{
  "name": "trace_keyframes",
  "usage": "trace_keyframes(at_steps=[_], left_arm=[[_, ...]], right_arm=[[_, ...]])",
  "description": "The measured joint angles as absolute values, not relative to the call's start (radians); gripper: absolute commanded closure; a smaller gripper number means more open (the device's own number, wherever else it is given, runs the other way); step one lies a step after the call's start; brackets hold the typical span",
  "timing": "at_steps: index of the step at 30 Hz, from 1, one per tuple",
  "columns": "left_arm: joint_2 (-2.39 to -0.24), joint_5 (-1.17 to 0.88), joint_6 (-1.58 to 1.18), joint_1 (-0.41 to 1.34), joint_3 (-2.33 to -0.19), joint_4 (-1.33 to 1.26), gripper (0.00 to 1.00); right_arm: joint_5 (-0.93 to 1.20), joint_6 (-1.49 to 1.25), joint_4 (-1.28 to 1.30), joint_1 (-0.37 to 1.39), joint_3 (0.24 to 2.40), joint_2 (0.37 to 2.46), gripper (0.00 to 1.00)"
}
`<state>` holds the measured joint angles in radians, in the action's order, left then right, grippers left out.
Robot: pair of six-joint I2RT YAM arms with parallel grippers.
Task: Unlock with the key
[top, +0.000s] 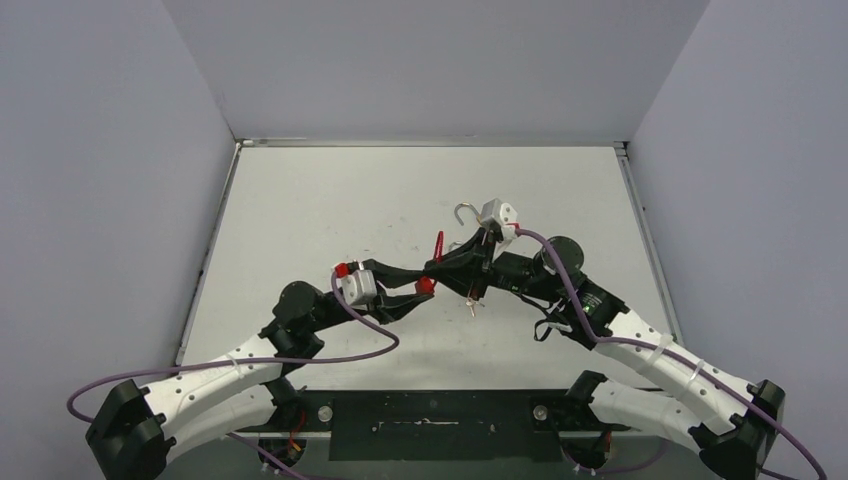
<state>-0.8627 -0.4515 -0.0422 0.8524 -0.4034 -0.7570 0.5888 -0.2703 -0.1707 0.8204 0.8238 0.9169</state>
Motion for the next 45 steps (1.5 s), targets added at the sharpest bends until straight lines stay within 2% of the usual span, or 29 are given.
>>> trace_keyframes(at_steps=[1,8,14,17,20,27,33,39,42,45], left_arm=[[-0.862,-0.459,-0.04,0.85,-0.405,-0.749,1.0],[-0.845,-0.477,0.039,0.83,-0.49,-0.553,1.0],[-0.84,-0.473,0.028,0.823,-0.493,-0.556,1.0],[-0.839,-0.472,-0.014,0.823,-0.482,-0.54,1.0],[-0.848,-0.477,-0.043,0.825,-0.48,-0.509,1.0],[-0.85,-0.466,-0.059,0.825,-0.49,-0.48,1.0],[-0.836,-0.305,-0.116,0.825,-0.482,-0.428,1.0],[-0.839,-0.125,-0.215,0.818,-0.436,-0.334,1.0],[-0.833,-0.041,-0.258,0.816,-0.379,-0.311,1.0],[-0.817,0.028,-0.294,0.813,-0.336,-0.276,1.0]], right_arm=[[0.579,-0.276,-0.171,0.823,0.824,0.921,1.0],[0.473,-0.414,-0.144,0.826,0.875,0.978,1.0],[0.372,-0.497,-0.181,0.834,0.832,0.936,1.0],[0.328,-0.506,-0.28,0.83,0.778,0.885,1.0],[0.342,-0.498,-0.354,0.828,0.752,0.841,1.0],[0.352,-0.482,-0.353,0.828,0.747,0.859,1.0],[0.293,-0.465,-0.204,0.826,0.773,0.847,0.71],[0.102,-0.453,-0.043,0.818,0.844,0.784,0.34],[-0.025,-0.445,0.028,0.818,0.863,0.74,0.25],[-0.157,-0.438,0.087,0.818,0.863,0.688,0.22]])
